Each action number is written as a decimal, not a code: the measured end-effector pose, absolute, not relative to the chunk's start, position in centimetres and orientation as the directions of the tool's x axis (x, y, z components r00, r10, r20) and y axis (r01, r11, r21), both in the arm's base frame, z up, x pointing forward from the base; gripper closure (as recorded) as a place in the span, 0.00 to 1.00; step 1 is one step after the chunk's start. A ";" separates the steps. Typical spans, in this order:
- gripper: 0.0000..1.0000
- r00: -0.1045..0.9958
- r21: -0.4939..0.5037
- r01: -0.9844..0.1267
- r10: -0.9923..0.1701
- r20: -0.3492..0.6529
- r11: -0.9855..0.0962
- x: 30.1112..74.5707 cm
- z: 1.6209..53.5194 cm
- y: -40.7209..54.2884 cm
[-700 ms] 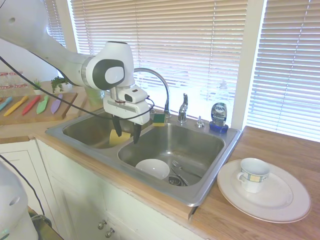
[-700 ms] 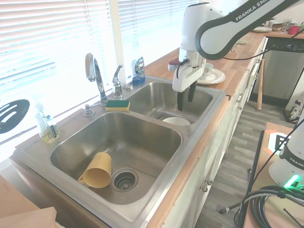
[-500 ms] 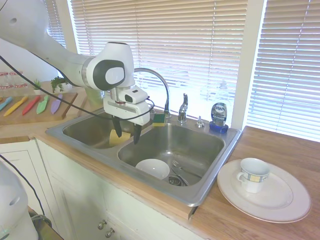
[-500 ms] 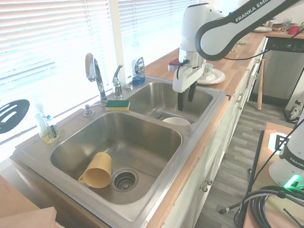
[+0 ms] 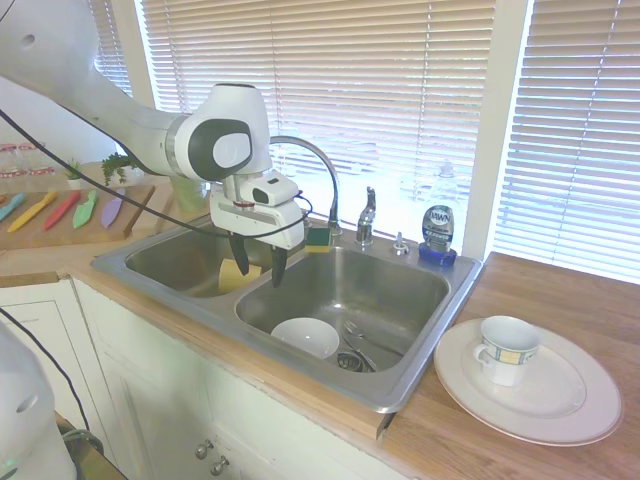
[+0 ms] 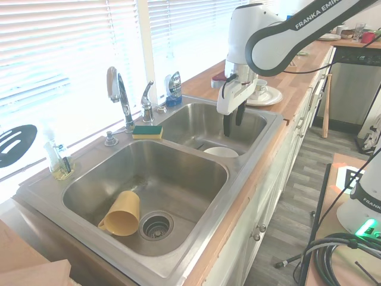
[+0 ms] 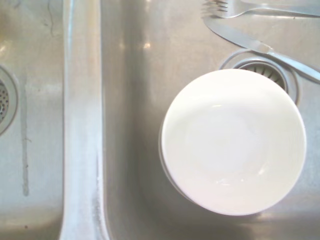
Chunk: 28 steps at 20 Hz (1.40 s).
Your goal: Turn off the faucet
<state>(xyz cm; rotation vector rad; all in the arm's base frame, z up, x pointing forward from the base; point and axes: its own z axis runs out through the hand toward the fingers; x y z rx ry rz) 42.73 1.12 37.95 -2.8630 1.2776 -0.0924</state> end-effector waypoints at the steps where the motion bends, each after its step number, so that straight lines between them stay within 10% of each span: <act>1: 1.00 0.666 -0.028 -0.744 -0.744 0.052 -0.668 42.7 37.9 1.1; 19: 1.00 0.644 -0.053 -0.759 -0.761 0.082 -0.649 40.7 38.6 -0.1; 28: 1.00 0.546 -0.221 -0.760 -0.784 0.295 -0.612 52.3 42.7 0.7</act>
